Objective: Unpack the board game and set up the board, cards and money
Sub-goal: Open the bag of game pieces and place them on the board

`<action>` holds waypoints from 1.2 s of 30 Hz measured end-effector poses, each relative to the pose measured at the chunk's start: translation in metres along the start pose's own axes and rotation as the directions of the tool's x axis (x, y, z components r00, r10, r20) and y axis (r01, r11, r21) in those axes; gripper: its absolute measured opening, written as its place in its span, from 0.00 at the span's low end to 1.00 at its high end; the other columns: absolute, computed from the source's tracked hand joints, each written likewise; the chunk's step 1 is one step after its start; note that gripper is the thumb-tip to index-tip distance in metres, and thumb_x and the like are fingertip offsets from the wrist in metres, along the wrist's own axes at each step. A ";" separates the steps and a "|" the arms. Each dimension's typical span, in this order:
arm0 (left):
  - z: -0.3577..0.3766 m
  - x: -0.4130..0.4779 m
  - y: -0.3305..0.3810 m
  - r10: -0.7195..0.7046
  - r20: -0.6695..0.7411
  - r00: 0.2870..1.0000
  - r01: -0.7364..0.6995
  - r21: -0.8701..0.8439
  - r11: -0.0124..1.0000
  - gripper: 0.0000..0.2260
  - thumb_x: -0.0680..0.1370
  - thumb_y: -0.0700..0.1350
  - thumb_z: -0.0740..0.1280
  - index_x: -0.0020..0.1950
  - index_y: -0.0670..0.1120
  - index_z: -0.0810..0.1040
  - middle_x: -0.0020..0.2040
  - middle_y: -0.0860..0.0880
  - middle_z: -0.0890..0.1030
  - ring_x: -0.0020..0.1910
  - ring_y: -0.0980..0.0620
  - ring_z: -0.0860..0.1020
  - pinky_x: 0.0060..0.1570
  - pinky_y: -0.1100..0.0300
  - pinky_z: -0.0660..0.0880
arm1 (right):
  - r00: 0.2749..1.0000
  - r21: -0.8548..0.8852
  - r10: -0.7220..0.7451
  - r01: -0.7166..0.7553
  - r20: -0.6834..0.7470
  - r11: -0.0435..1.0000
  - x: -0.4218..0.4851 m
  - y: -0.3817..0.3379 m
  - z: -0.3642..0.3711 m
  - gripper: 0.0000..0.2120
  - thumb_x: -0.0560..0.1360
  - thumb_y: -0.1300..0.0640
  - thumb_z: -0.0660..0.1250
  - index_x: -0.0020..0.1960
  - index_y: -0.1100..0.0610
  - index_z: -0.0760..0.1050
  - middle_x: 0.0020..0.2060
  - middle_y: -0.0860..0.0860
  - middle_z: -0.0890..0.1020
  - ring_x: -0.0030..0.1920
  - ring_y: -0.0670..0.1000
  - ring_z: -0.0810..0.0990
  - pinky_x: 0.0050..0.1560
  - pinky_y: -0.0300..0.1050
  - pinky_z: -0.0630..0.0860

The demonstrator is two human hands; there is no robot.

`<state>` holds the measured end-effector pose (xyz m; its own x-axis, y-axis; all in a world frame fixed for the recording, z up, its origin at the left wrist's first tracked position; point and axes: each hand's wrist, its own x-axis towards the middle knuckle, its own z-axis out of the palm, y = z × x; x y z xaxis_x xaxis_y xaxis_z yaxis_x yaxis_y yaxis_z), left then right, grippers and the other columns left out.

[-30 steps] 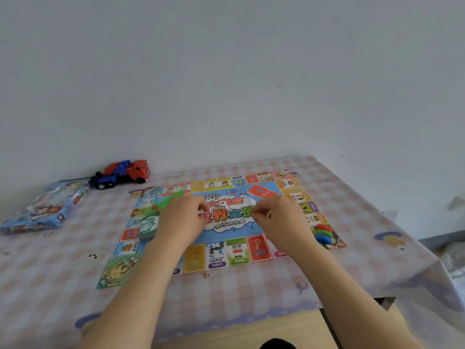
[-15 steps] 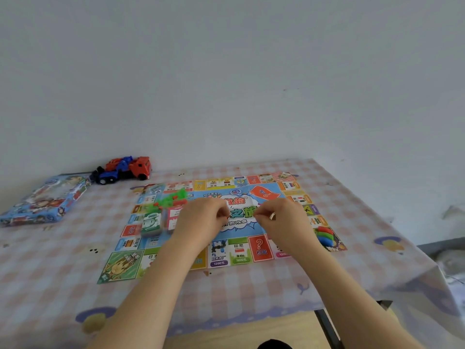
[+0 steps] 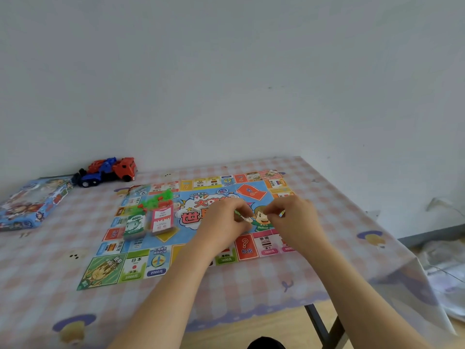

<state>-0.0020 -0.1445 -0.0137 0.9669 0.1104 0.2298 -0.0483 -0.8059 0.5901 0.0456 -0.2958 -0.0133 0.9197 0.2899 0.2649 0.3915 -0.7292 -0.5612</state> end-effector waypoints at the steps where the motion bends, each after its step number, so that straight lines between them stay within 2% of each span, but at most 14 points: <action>1: 0.000 0.000 -0.001 -0.002 -0.002 1.000 0.002 -0.005 1.000 0.06 0.73 0.42 0.71 0.47 0.52 0.81 0.45 0.57 0.80 0.44 0.60 0.78 0.44 0.68 0.75 | 1.000 -0.002 -0.003 0.003 0.005 1.000 0.000 0.000 0.001 0.12 0.75 0.61 0.64 0.50 0.50 0.83 0.48 0.46 0.84 0.44 0.46 0.79 0.45 0.41 0.77; 3: 0.000 0.000 -0.004 -0.007 -0.012 1.000 0.007 -0.014 1.000 0.05 0.74 0.42 0.71 0.46 0.51 0.82 0.45 0.56 0.82 0.45 0.59 0.79 0.46 0.67 0.75 | 1.000 -0.007 -0.007 0.008 0.016 1.000 0.000 -0.002 0.004 0.11 0.75 0.60 0.64 0.50 0.49 0.83 0.48 0.46 0.84 0.44 0.46 0.79 0.45 0.42 0.77; 7: -0.001 0.001 -0.012 -0.029 -0.060 0.998 0.029 0.003 1.000 0.05 0.75 0.44 0.70 0.48 0.51 0.84 0.47 0.55 0.83 0.45 0.60 0.78 0.43 0.70 0.71 | 1.000 -0.004 -0.011 0.012 0.024 1.000 0.000 -0.002 0.005 0.11 0.76 0.60 0.63 0.51 0.50 0.83 0.48 0.46 0.84 0.43 0.46 0.79 0.42 0.40 0.76; 10: -0.002 0.001 -0.015 -0.024 -0.118 0.993 0.031 0.054 0.998 0.06 0.76 0.47 0.68 0.50 0.52 0.84 0.49 0.57 0.83 0.46 0.61 0.76 0.46 0.67 0.70 | 1.000 0.008 0.005 -0.005 0.019 1.000 0.000 -0.001 0.003 0.11 0.76 0.60 0.63 0.50 0.50 0.83 0.48 0.46 0.84 0.41 0.46 0.78 0.39 0.39 0.74; 12: -0.004 -0.001 -0.016 -0.023 -0.131 0.991 0.030 0.054 0.998 0.07 0.76 0.51 0.68 0.50 0.53 0.83 0.48 0.58 0.82 0.46 0.61 0.76 0.42 0.68 0.69 | 1.000 0.019 0.012 -0.012 0.007 1.000 0.001 -0.001 0.000 0.11 0.76 0.60 0.63 0.50 0.50 0.83 0.48 0.46 0.84 0.40 0.46 0.78 0.38 0.39 0.74; 14: -0.005 -0.002 -0.017 -0.029 -0.093 0.995 0.040 0.119 0.992 0.08 0.74 0.54 0.69 0.50 0.53 0.82 0.45 0.58 0.79 0.43 0.61 0.75 0.37 0.69 0.68 | 1.000 0.021 0.009 -0.009 -0.001 1.000 0.002 -0.001 -0.002 0.11 0.76 0.60 0.63 0.50 0.50 0.83 0.47 0.46 0.84 0.41 0.45 0.78 0.39 0.39 0.75; 16: -0.006 -0.002 -0.017 -0.040 -0.045 0.998 0.047 0.182 0.982 0.09 0.74 0.55 0.70 0.50 0.53 0.81 0.46 0.58 0.79 0.42 0.61 0.74 0.37 0.68 0.67 | 1.000 0.031 0.009 -0.009 -0.001 0.999 0.002 -0.001 -0.003 0.11 0.76 0.61 0.63 0.50 0.51 0.83 0.46 0.47 0.84 0.40 0.44 0.77 0.39 0.38 0.74; 18: -0.006 -0.001 -0.015 -0.032 -0.018 0.999 0.034 0.178 0.983 0.08 0.75 0.53 0.69 0.51 0.53 0.82 0.48 0.57 0.80 0.41 0.61 0.73 0.37 0.69 0.67 | 1.000 0.055 0.023 -0.022 -0.019 0.998 0.001 0.002 -0.007 0.10 0.76 0.61 0.64 0.49 0.51 0.83 0.45 0.46 0.84 0.39 0.45 0.77 0.41 0.40 0.75; 21: 0.002 -0.003 -0.004 0.053 0.048 0.997 -0.059 0.142 0.988 0.08 0.75 0.52 0.69 0.52 0.52 0.82 0.44 0.58 0.76 0.39 0.62 0.72 0.36 0.72 0.65 | 0.992 0.095 0.101 -0.093 -0.074 0.991 0.000 0.018 -0.023 0.10 0.75 0.61 0.65 0.48 0.51 0.83 0.44 0.45 0.83 0.41 0.46 0.79 0.46 0.44 0.78; 23: 0.012 -0.005 0.006 0.129 0.077 0.989 -0.137 0.117 0.984 0.08 0.75 0.53 0.69 0.51 0.52 0.83 0.43 0.58 0.75 0.41 0.60 0.73 0.38 0.71 0.66 | 0.987 0.090 0.145 -0.138 -0.071 0.986 -0.001 0.032 -0.037 0.10 0.75 0.62 0.65 0.48 0.52 0.83 0.43 0.47 0.83 0.38 0.44 0.79 0.40 0.41 0.77; 26: 0.028 -0.005 0.022 0.209 0.115 0.971 -0.217 0.058 0.974 0.08 0.74 0.51 0.70 0.51 0.52 0.83 0.46 0.56 0.77 0.43 0.60 0.73 0.41 0.67 0.67 | 0.984 0.027 0.173 -0.172 -0.030 0.985 -0.006 0.046 -0.048 0.10 0.75 0.61 0.64 0.47 0.51 0.83 0.38 0.44 0.81 0.34 0.41 0.75 0.32 0.36 0.70; 28: 0.036 -0.003 0.031 0.247 0.129 0.960 -0.252 0.019 0.968 0.08 0.73 0.49 0.71 0.51 0.51 0.84 0.43 0.55 0.76 0.40 0.60 0.73 0.40 0.67 0.67 | 0.984 0.013 0.180 -0.180 -0.005 0.984 -0.009 0.051 -0.049 0.10 0.75 0.61 0.65 0.47 0.51 0.83 0.35 0.41 0.78 0.33 0.41 0.74 0.31 0.35 0.68; 31: 0.040 -0.003 0.040 0.277 0.126 0.953 -0.279 0.002 0.960 0.07 0.72 0.50 0.73 0.48 0.52 0.84 0.38 0.60 0.73 0.41 0.60 0.74 0.41 0.64 0.71 | 0.985 0.024 0.171 -0.171 -0.009 0.985 -0.012 0.056 -0.047 0.08 0.74 0.59 0.66 0.48 0.52 0.84 0.39 0.45 0.81 0.33 0.41 0.73 0.31 0.32 0.67; 36: 0.046 -0.001 0.046 0.276 0.142 0.950 -0.279 -0.005 0.960 0.05 0.72 0.49 0.73 0.47 0.53 0.84 0.40 0.60 0.77 0.43 0.60 0.76 0.46 0.58 0.75 | 0.988 0.040 0.152 -0.152 0.003 0.988 -0.013 0.062 -0.047 0.08 0.75 0.59 0.66 0.49 0.52 0.84 0.38 0.45 0.79 0.34 0.41 0.73 0.32 0.29 0.66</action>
<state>0.0063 -0.2085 -0.0228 0.9413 -0.2006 0.2715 -0.3169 -0.8019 0.5064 0.0568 -0.3738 -0.0146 0.9686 0.1774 0.1740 0.2479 -0.7395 -0.6259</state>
